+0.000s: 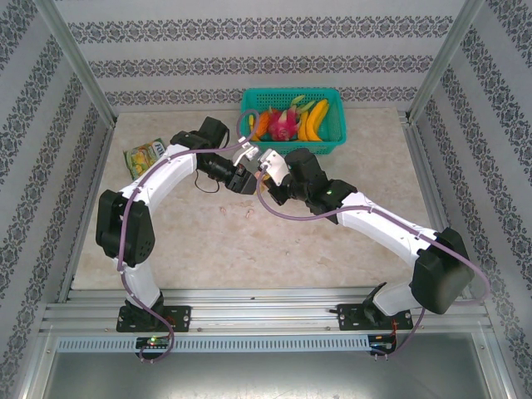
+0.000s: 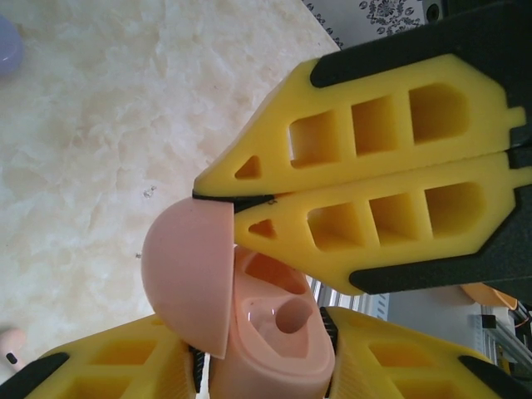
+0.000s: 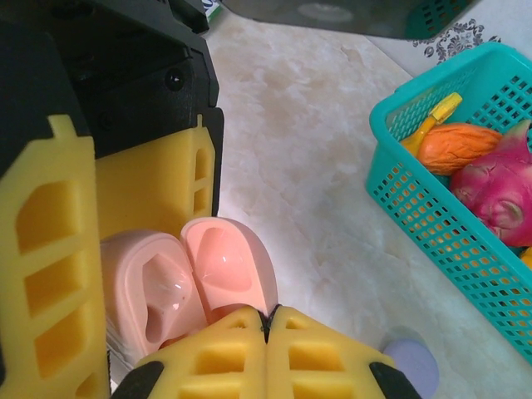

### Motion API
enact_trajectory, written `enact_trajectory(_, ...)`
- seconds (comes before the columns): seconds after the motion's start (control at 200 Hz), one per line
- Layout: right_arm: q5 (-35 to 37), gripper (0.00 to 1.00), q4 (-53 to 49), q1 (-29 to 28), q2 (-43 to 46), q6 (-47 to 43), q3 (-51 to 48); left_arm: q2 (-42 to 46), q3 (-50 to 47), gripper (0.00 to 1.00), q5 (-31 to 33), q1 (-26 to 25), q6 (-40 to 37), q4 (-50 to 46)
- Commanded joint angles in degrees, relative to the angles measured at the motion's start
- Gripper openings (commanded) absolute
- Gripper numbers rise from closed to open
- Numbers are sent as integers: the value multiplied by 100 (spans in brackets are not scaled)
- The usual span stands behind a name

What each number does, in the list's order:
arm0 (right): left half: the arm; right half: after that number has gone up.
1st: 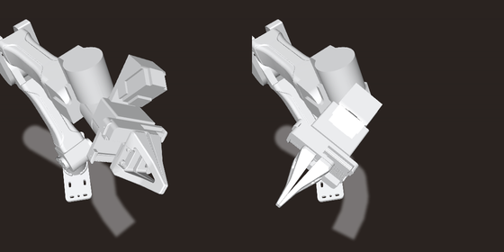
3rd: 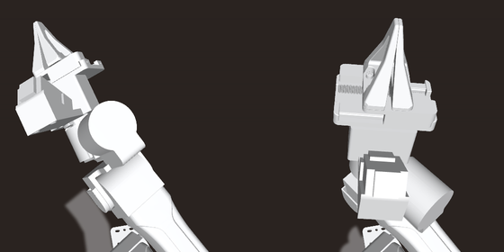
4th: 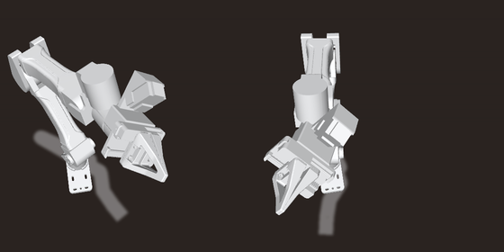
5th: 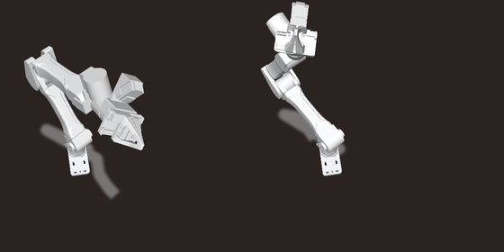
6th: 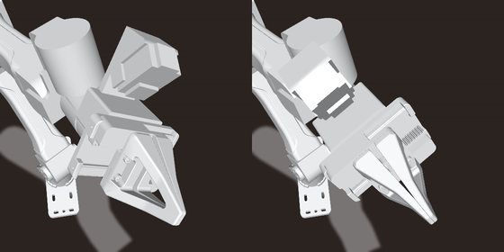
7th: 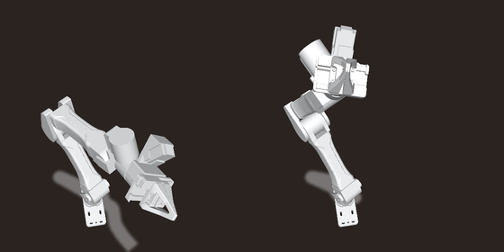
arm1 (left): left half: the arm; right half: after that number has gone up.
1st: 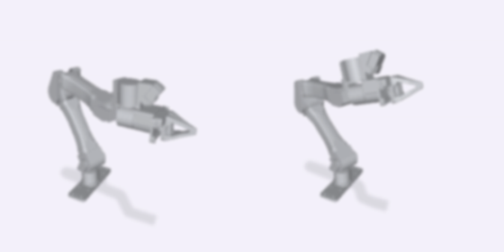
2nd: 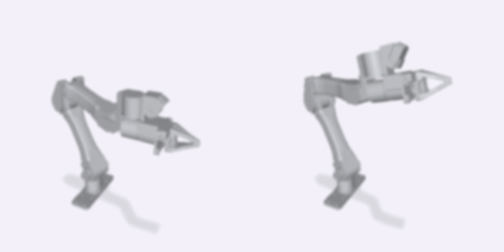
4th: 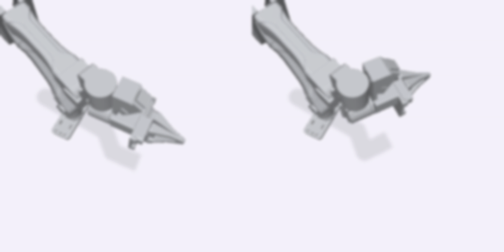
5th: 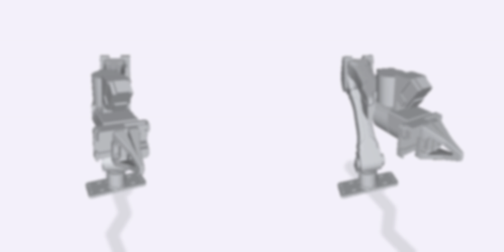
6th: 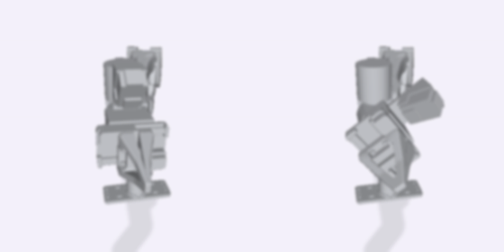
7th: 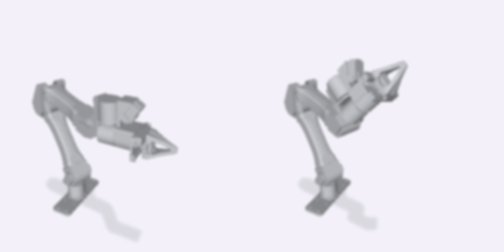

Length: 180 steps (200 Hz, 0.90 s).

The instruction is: Insert wireless bluetooth earbuds into charging case

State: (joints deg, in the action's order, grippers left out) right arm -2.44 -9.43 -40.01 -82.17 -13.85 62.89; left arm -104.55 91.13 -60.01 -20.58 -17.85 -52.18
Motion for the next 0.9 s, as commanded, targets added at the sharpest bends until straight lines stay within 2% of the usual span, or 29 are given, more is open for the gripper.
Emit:
enact_trajectory(0.0, 45, 0, -52, -53, -51, 6, 177, -91, 111, 40, -239, -38, -208, -192)
enact_trajectory(0.145, 55, 0, -58, -51, -70, 7, 180, -92, 98, 33, -265, -40, -214, -194)
enact_trajectory(0.355, 42, 0, -60, -51, -80, 20, 188, -100, 67, 28, -290, -35, -227, -185)
enact_trajectory(0.565, 54, 0, -62, -51, -71, 31, 212, -100, 37, 17, -293, -36, -232, -173)
enact_trajectory(0.625, 55, 7, -65, -51, -61, 55, 225, -99, 32, 15, -292, -35, -227, -159)
enact_trajectory(0.694, 61, 27, -81, -51, -47, 108, 232, -71, -11, 11, -244, -36, -176, -67)
enact_trajectory(0.754, 45, 38, -98, -35, 14, 181, 246, -8, -103, 9, -162, -35, -86, 98)
enact_trajectory(0.834, 4, 48, -125, 18, 187, 333, 203, 143, -316, 4, -1, -29, 82, 449)
enact_trajectory(0.894, -70, 52, -147, 78, 408, 453, 114, 301, -508, 0, 175, 7, 244, 796)
